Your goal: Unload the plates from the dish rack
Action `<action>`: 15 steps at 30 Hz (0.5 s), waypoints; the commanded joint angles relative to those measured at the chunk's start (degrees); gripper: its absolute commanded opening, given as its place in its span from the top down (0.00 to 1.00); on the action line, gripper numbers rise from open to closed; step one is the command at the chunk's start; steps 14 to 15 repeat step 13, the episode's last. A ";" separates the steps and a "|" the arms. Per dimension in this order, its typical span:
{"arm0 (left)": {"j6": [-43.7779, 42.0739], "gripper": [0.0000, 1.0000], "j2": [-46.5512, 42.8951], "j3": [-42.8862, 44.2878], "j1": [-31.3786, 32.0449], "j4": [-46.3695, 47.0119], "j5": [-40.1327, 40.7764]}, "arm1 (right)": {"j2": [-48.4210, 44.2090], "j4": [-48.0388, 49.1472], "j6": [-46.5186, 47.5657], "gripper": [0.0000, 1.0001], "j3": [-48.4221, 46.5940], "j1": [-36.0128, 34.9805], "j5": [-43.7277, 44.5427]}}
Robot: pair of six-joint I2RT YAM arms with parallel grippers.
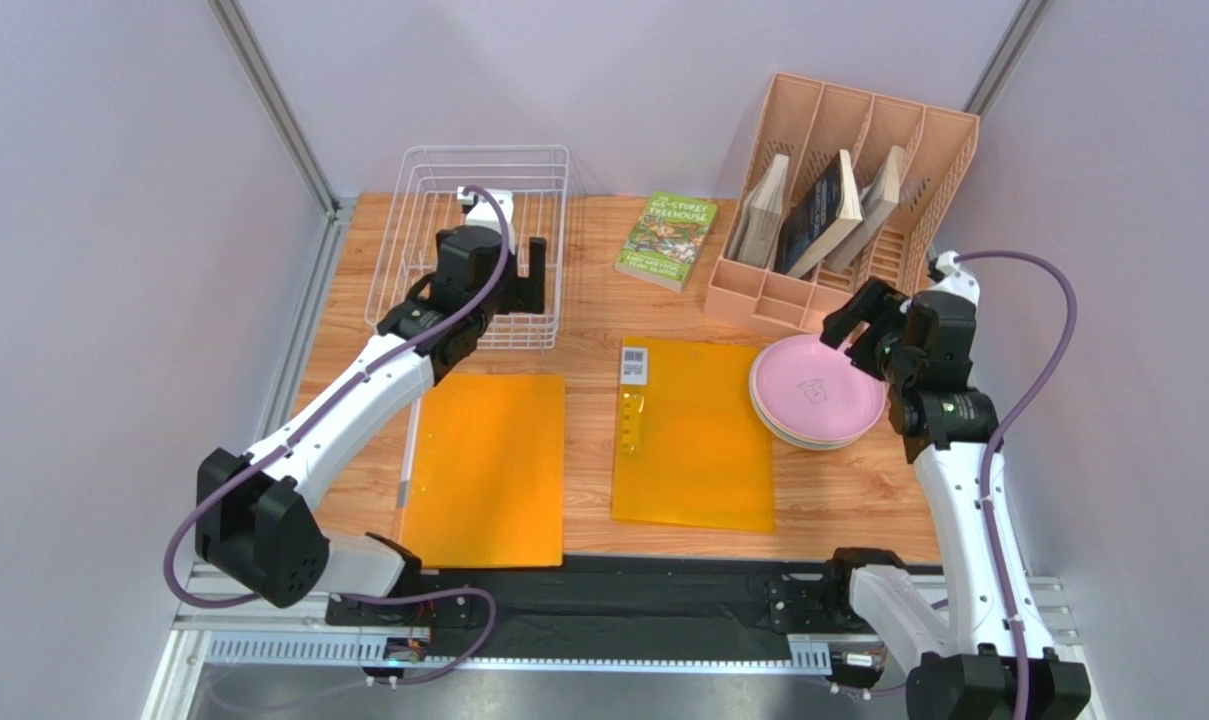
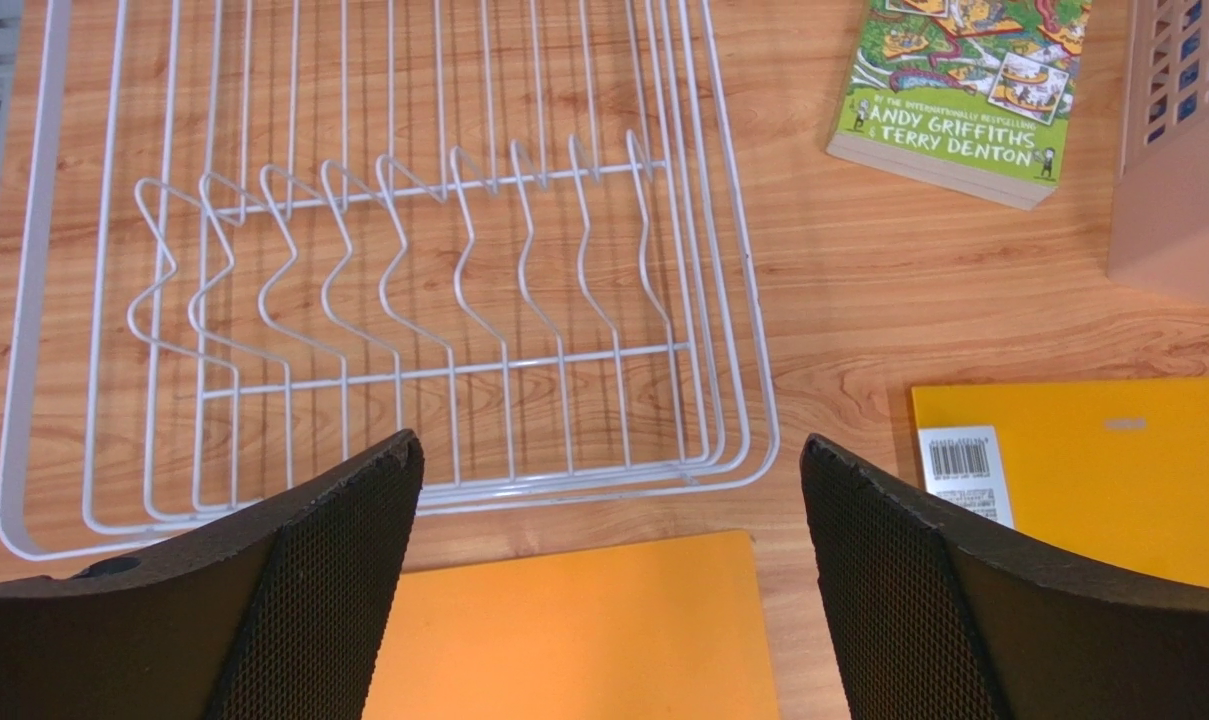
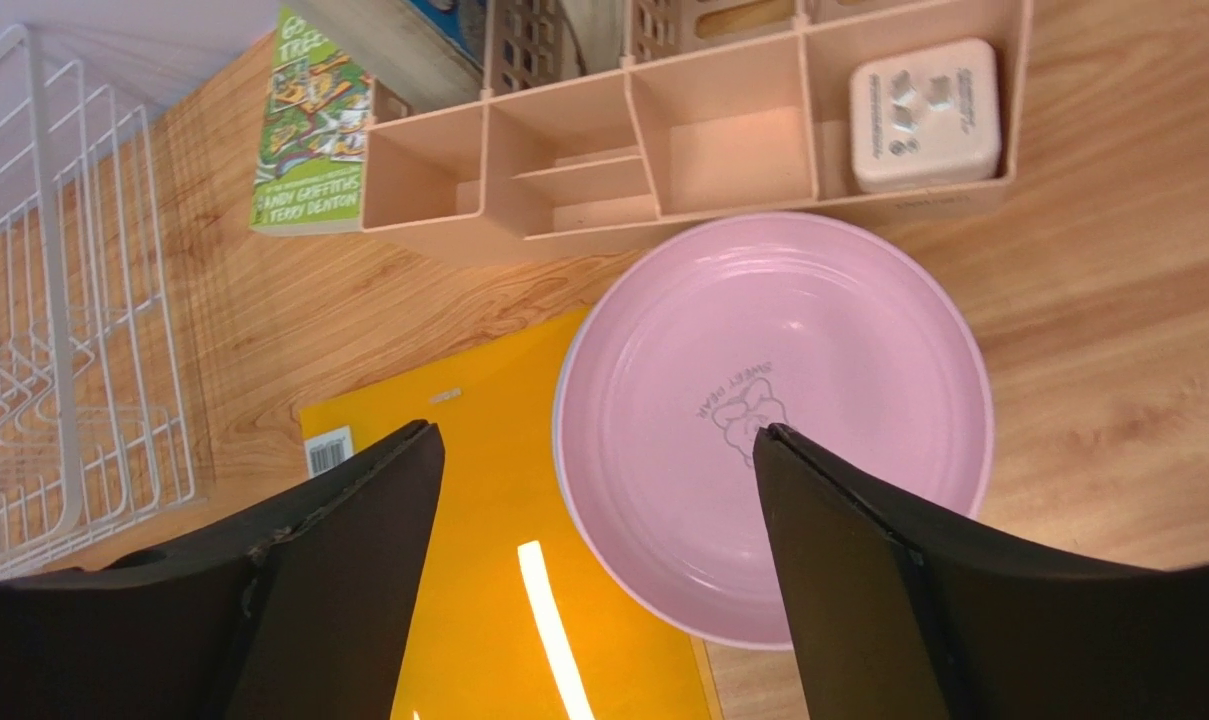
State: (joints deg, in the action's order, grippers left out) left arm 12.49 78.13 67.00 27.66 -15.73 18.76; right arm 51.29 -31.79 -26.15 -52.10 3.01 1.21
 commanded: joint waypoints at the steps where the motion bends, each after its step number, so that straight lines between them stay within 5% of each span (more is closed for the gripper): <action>1: -0.63 0.00 -1.57 2.52 -0.06 -0.88 2.50 | 2.67 9.02 5.22 0.16 -4.58 -1.59 -4.99; 15: -3.79 0.00 -6.67 2.60 -0.06 -0.01 3.83 | 14.27 14.83 10.42 0.12 -14.17 -6.69 -5.43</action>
